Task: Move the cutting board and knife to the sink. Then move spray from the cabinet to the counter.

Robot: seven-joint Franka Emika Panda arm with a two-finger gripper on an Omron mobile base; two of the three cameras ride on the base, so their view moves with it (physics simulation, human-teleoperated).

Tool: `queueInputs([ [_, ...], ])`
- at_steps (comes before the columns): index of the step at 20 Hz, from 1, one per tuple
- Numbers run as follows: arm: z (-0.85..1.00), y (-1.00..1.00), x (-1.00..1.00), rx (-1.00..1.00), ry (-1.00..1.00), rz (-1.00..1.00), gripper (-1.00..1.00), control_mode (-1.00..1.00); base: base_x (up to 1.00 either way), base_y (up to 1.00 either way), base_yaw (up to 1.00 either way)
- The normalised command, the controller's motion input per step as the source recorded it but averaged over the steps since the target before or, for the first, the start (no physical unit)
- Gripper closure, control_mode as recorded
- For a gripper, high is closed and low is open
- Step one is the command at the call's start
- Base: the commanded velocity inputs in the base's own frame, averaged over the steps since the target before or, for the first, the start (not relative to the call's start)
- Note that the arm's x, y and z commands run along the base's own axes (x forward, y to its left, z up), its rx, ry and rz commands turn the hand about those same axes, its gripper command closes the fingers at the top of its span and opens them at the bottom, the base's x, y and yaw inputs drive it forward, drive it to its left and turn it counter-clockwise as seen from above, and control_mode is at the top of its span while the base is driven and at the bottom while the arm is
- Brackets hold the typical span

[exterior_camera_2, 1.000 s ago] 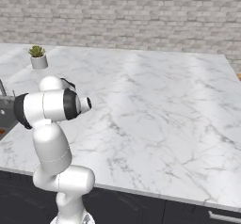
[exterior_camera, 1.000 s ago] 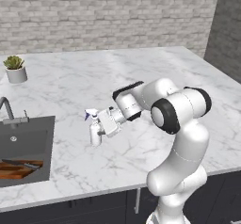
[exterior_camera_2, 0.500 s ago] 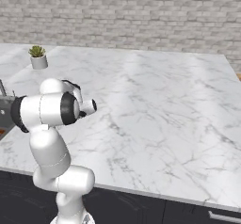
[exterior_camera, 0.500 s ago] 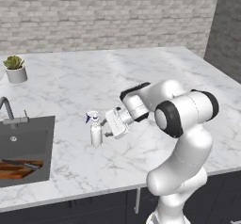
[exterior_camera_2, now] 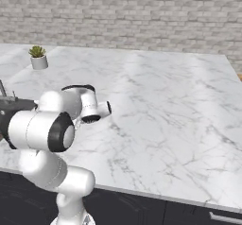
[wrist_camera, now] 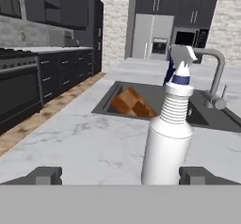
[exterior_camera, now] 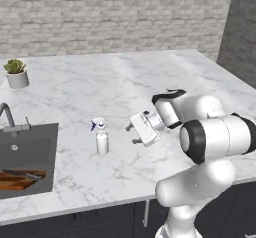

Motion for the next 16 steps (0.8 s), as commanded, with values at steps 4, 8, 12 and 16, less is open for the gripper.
queueInputs([
  [4, 1.00, -0.22, -0.92, 0.02, -0.04, 0.00, -1.00, -1.00, 0.00, 0.00, 0.00],
  [8, 1.00, 0.21, -1.00, -0.03, -0.08, 0.00, -1.00, -1.00, 0.00, 0.00, 0.00],
  [12, 1.00, 0.37, -1.00, -0.12, -0.17, 0.02, -1.00, -1.00, 0.00, 0.00, 0.00],
  [16, 1.00, 0.30, -1.00, -0.41, -0.16, 0.17, -1.00, -1.00, 0.00, 0.00, 0.00],
])
